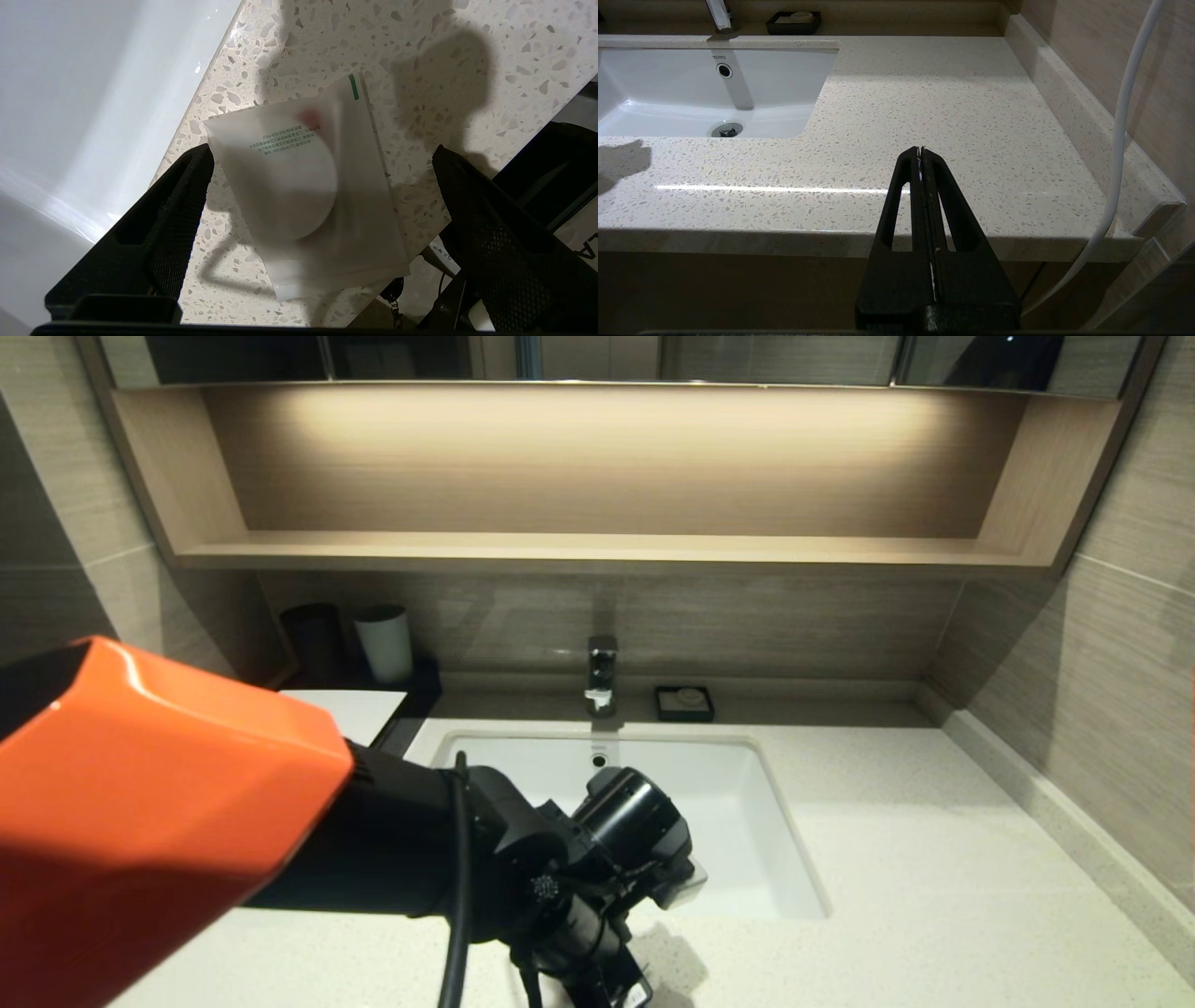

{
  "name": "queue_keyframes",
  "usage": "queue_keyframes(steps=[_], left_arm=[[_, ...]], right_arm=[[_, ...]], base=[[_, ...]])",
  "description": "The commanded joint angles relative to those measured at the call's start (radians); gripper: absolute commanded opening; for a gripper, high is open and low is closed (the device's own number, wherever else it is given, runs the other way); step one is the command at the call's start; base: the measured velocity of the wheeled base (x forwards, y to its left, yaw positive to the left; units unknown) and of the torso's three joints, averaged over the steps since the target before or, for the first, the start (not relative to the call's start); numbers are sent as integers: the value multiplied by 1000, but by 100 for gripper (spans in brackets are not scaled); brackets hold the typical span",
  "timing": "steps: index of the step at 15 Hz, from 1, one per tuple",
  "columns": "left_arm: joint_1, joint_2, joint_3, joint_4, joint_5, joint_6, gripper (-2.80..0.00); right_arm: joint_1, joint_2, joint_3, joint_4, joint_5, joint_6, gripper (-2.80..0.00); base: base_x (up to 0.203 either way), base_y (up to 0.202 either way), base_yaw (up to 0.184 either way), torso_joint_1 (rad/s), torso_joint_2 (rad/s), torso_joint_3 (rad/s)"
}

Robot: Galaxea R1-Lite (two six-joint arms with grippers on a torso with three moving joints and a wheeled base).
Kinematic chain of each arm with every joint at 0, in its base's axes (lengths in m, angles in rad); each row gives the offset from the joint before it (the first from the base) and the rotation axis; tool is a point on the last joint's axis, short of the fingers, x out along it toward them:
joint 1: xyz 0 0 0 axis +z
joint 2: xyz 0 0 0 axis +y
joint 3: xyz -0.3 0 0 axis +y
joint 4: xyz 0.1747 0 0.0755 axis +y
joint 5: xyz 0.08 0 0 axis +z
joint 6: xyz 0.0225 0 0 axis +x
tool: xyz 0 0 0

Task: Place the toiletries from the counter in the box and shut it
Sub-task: Pick up the bathroom toiletry

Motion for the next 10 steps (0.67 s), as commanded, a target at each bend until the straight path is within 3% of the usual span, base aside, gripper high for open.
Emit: queue_keyframes(steps=[1,10], left_arm=[[0,1,0,2,-1,0,0],[1,4,-7,2,-5,-17,0]], right_arm=[[0,0,2,-1,0,0,-280],[0,0,2,-1,0,0,-280]], base=[[0,0,0,0,0,0],[0,0,0,0,0,0]])
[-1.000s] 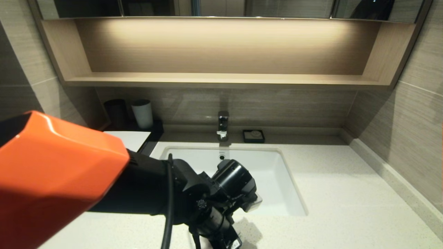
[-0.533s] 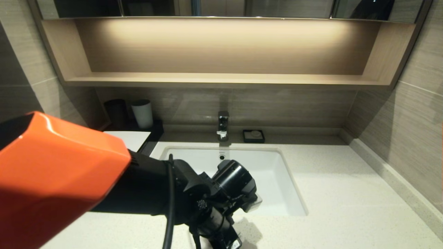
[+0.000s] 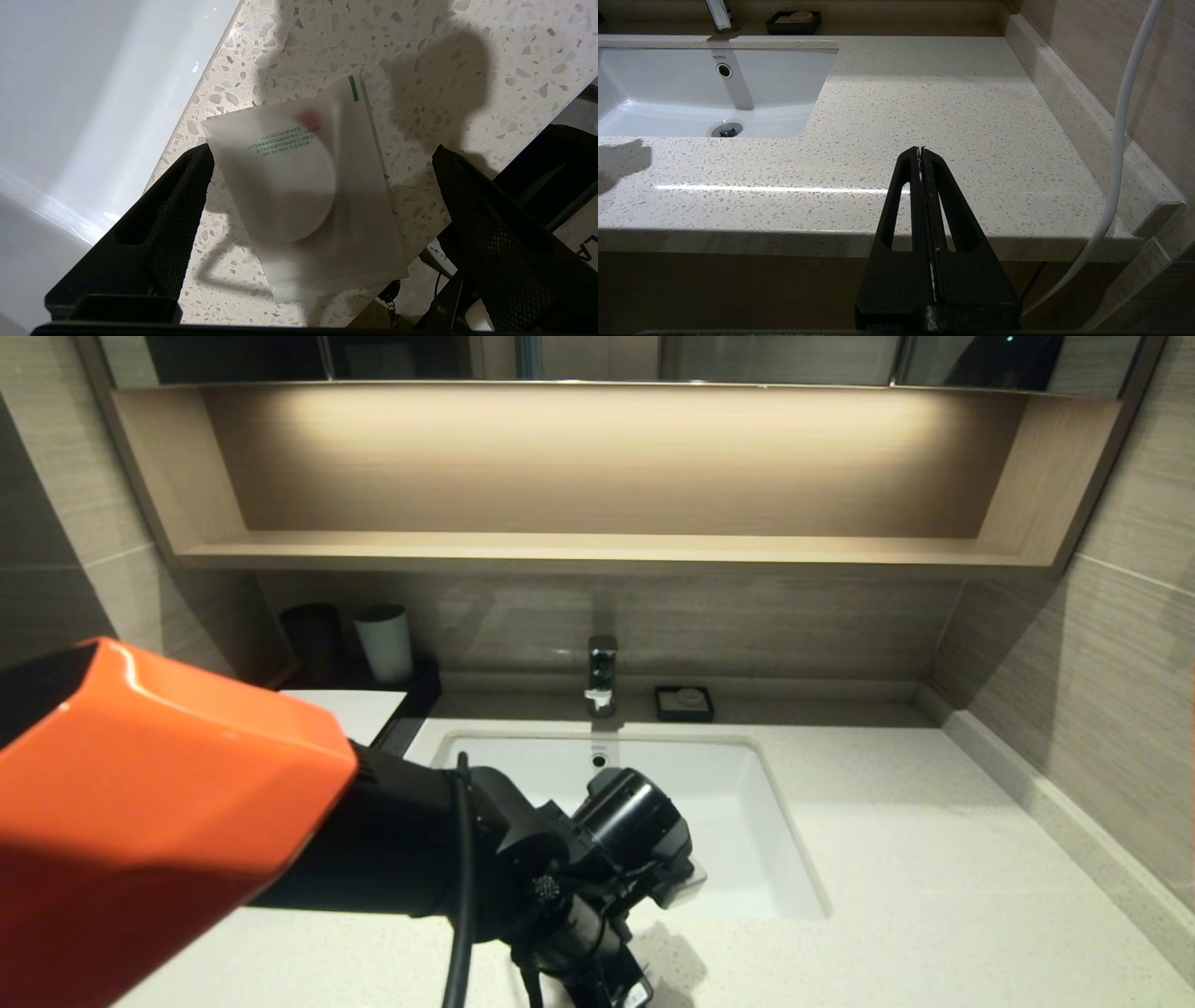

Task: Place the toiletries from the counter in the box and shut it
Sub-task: Pick up the bathroom toiletry

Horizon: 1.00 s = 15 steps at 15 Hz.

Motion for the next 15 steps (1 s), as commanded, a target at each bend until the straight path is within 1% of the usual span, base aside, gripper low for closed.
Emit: queue_keyframes(steps=[1,3,15], left_arm=[[0,1,-16,4,-9,-16,0],[0,2,-27,8,-27,-44,0],[2,25,-29,15,-23,-51,0]], right_arm=[[0,0,0,0,0,0,-280],[0,0,2,0,0,0,-280],[0,0,2,0,0,0,-280]], base=[[0,0,0,0,0,0],[0,0,0,0,0,0],[0,0,0,0,0,0]])
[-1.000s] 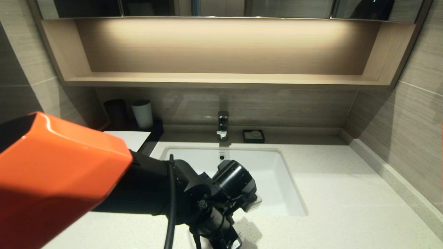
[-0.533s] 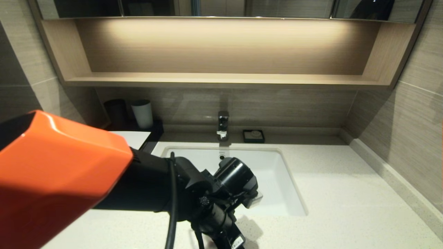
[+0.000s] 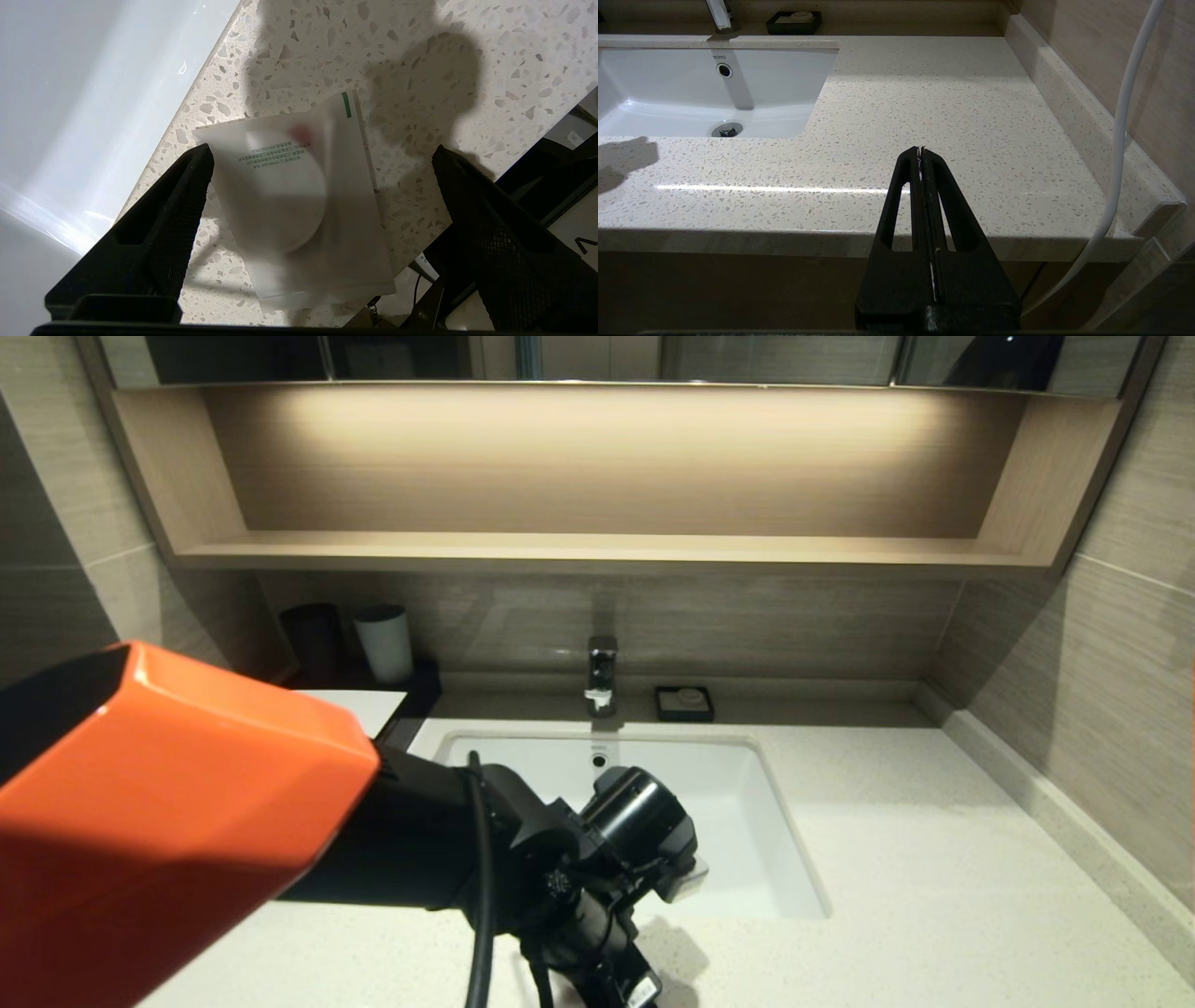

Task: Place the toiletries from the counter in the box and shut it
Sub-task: Pick up the bathroom toiletry

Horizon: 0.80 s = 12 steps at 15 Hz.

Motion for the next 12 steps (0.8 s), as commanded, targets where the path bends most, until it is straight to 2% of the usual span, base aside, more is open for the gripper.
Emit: queue_keyframes(steps=[1,10,11,12], left_arm=[[0,3,0,0,0,0,0],[0,10,2,6,9,6,0],[0,12,2,6,10,7,-280],[0,15,3,6,10,8,-280]], right_arm=[[0,0,2,-1,0,0,-280],[0,0,2,-1,0,0,-280],[0,0,2,-1,0,0,-280],[0,0,2,-1,0,0,-280]], base=[[0,0,0,0,0,0],[0,0,0,0,0,0],[0,0,0,0,0,0],[0,0,0,0,0,0]])
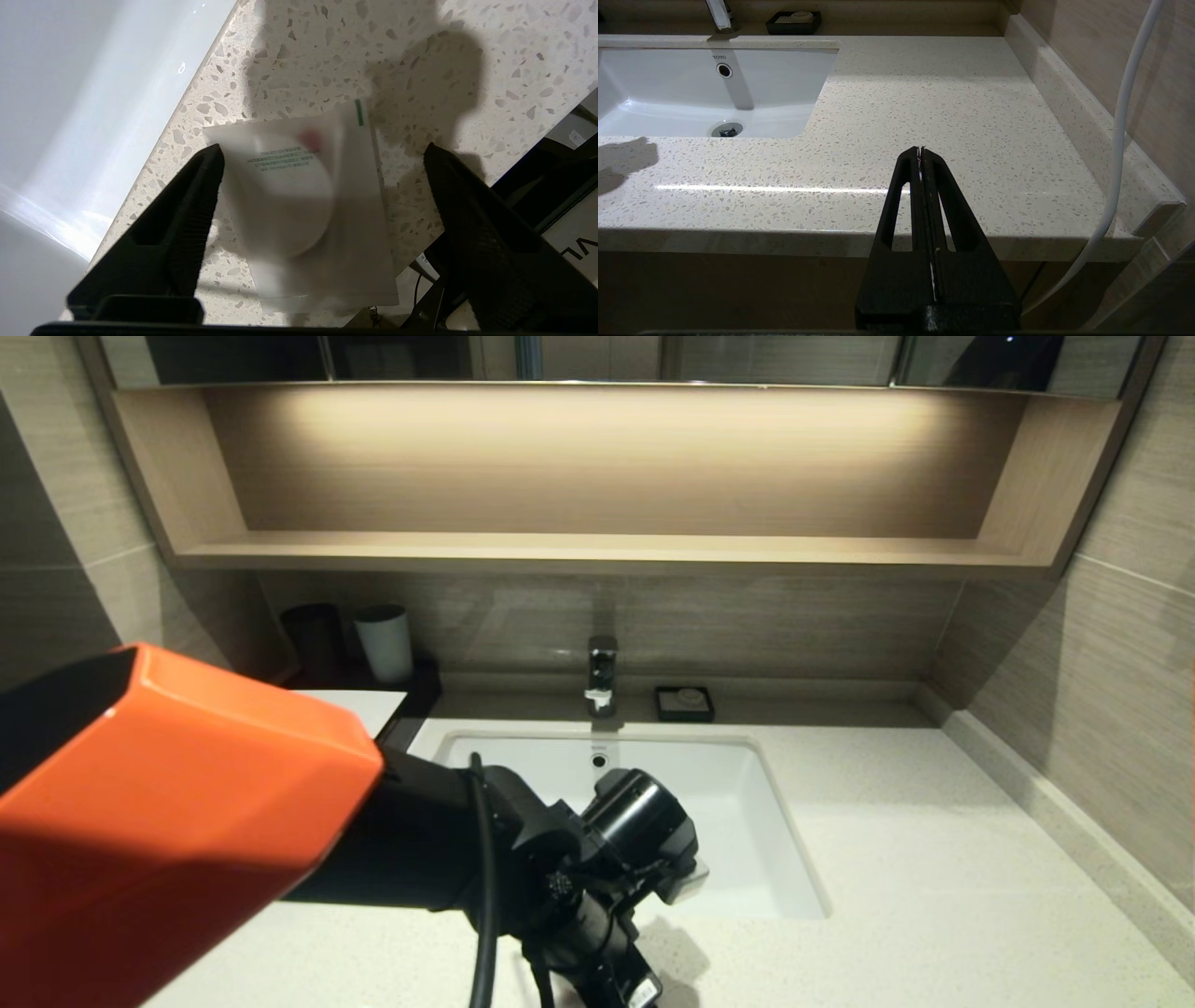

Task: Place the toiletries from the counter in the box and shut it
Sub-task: Pick up the bathroom toiletry

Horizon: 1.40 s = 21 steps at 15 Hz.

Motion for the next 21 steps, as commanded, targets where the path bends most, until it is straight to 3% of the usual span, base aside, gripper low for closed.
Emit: queue_keyframes(steps=[1,18,21], left_arm=[[1,8,3,4,2,2,-280],[8,-1,-5,-2,19,-3,-280],[8,-12,-29,1,68,-3,-280]], right_arm=[[0,0,2,-1,0,0,-280],[0,0,2,-1,0,0,-280],[0,0,2,-1,0,0,-280]], base=[[0,0,0,0,0,0],[0,0,0,0,0,0],[0,0,0,0,0,0]])
